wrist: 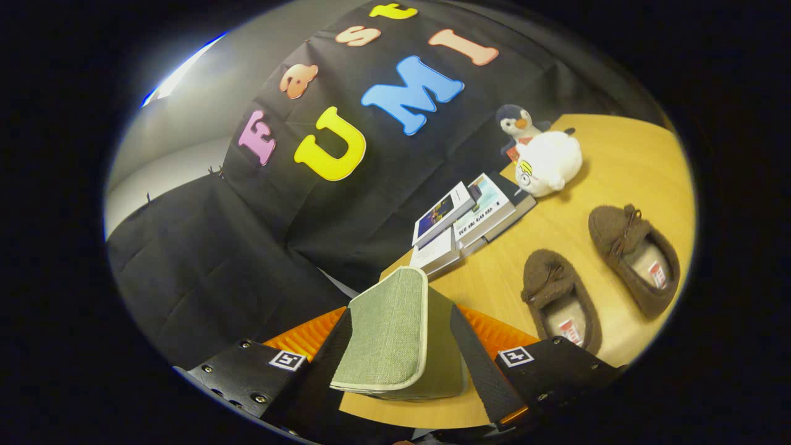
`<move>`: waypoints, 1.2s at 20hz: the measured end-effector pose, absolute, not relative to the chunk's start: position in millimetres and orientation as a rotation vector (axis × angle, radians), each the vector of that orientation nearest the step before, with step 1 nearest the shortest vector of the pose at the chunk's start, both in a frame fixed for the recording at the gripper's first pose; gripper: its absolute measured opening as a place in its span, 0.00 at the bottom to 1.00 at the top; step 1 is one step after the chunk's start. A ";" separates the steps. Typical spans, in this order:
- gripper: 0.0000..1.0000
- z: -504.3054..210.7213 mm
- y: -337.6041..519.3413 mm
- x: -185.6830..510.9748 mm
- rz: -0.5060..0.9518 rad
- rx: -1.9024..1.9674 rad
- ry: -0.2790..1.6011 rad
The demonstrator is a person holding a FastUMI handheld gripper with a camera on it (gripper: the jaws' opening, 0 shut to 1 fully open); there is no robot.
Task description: Open the storage box then place both shoes into the box .Put the left shoe in first, then the right shoe, with the right side of both shoes facing outward in a uniform manner.
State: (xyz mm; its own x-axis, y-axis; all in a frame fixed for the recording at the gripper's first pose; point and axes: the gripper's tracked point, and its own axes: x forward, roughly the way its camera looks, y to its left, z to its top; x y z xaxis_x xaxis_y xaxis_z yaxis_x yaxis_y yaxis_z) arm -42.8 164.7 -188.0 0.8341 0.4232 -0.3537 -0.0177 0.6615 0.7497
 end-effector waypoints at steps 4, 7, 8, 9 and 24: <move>0.97 -206.5 176.4 -47.5 0.264 0.988 0.605; 0.97 -224.6 188.7 -50.0 0.264 1.121 0.661; 0.97 -228.5 194.6 -51.1 0.272 1.162 0.679; 0.97 -232.8 199.7 -52.7 0.280 1.197 0.698; 0.71 -246.7 238.1 -59.1 0.401 1.518 0.791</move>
State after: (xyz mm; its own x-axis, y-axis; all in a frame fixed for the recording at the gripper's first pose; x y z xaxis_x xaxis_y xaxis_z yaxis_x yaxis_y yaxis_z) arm -59.1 238.1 -246.7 0.6979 0.6852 -0.2085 0.2366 0.0542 0.9701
